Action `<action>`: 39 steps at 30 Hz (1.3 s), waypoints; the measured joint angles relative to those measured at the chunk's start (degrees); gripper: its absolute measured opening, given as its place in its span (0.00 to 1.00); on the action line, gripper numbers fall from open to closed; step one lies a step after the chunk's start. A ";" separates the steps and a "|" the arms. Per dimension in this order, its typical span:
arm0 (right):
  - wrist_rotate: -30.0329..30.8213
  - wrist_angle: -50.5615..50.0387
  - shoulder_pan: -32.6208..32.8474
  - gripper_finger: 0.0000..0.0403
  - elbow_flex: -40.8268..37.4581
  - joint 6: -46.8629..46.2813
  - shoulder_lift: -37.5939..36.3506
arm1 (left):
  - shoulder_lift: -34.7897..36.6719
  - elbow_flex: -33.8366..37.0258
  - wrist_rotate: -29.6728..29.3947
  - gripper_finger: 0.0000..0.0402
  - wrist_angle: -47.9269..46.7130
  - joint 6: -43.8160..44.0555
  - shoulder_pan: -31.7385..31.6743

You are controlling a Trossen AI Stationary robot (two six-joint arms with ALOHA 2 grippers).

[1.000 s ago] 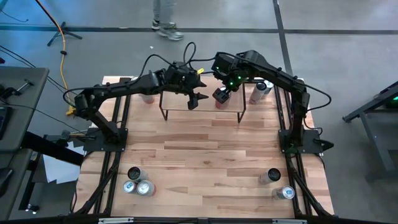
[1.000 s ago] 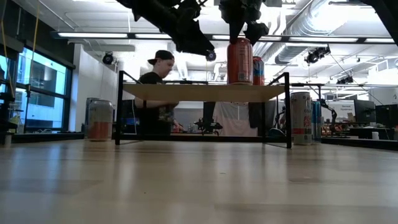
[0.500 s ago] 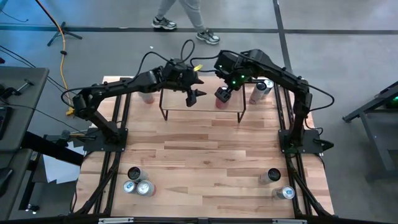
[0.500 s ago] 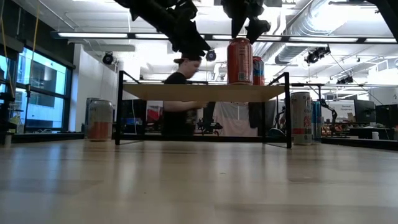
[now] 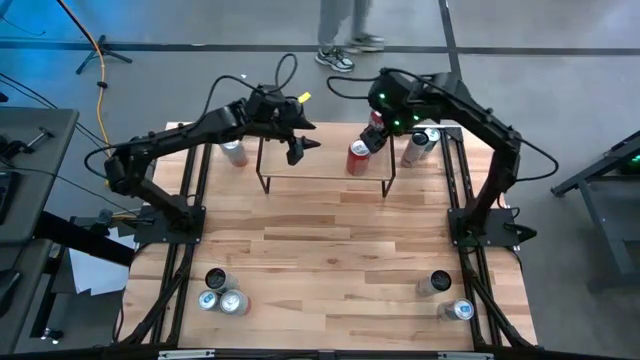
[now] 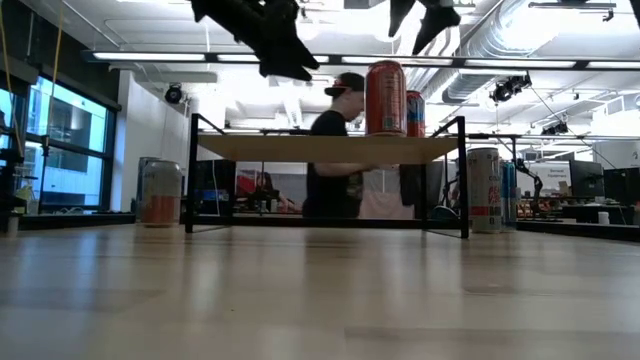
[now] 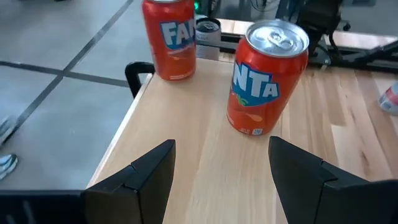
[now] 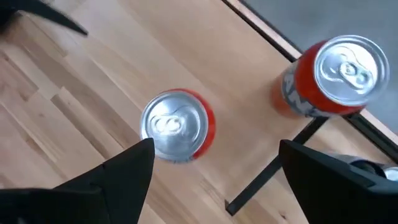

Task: Place canned beverage on shelf
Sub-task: Put the red soda can on the shelf aligned with the red soda can

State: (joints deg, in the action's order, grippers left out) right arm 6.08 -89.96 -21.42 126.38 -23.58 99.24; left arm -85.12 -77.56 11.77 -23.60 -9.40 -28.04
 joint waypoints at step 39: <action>46.15 10.17 31.93 0.82 -24.54 -34.28 2.56 | 10.18 0.00 6.65 0.51 -4.14 10.79 -7.94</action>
State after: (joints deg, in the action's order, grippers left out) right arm 52.23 -79.79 10.52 101.85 -57.86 101.79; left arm -74.93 -77.56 18.41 -27.74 1.39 -35.99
